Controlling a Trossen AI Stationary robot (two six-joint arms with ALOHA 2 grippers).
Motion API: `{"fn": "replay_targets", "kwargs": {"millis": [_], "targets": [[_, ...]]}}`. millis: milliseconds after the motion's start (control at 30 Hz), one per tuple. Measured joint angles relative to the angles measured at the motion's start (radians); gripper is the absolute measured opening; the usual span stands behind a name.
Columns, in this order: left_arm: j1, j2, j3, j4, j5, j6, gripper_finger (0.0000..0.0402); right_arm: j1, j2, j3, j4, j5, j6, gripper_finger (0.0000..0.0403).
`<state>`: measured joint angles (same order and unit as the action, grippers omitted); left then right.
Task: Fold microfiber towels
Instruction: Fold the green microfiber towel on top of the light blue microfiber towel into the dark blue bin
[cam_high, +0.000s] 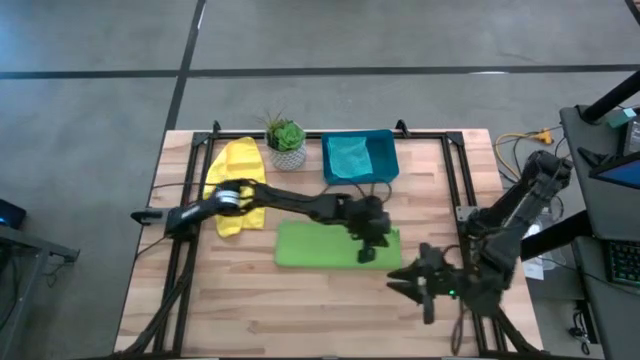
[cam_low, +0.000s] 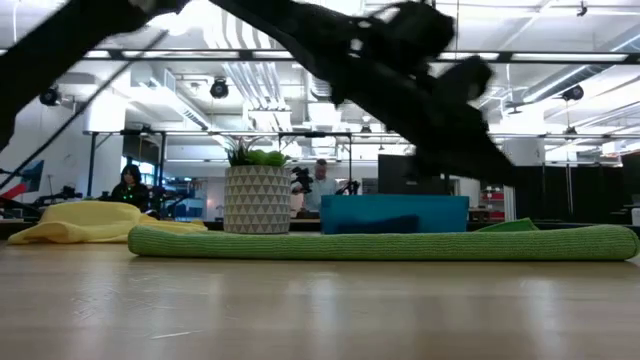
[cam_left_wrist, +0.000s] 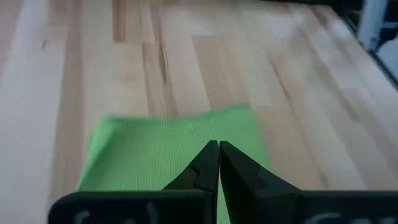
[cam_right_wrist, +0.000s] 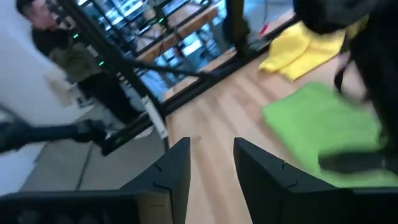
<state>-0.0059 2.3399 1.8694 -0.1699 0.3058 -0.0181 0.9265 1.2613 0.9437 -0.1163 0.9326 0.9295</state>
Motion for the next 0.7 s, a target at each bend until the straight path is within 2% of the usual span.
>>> {"fn": "replay_targets", "kwargs": {"millis": [167,300,433,600,700], "targets": [[-0.006,0.176,0.245,-0.148,-0.060,-0.001,0.0000,0.062,-0.011,0.134,-0.269,0.106,0.067,0.0118],[-0.002,0.238,0.349,-0.319,-0.248,-0.016,0.0000,0.078,-0.009,0.234,-0.451,0.119,0.092,0.0118],[0.024,0.240,0.354,-0.399,-0.382,-0.110,0.0000,0.077,-0.005,0.290,-0.572,0.119,0.087,0.0118],[0.072,0.215,0.356,-0.572,-0.562,-0.322,0.0000,0.077,-0.004,0.304,-0.716,0.124,0.138,0.0118],[0.077,0.170,0.338,-0.615,-0.641,-0.269,0.0000,0.077,-0.004,0.292,-0.785,0.126,0.207,0.0118]]}}
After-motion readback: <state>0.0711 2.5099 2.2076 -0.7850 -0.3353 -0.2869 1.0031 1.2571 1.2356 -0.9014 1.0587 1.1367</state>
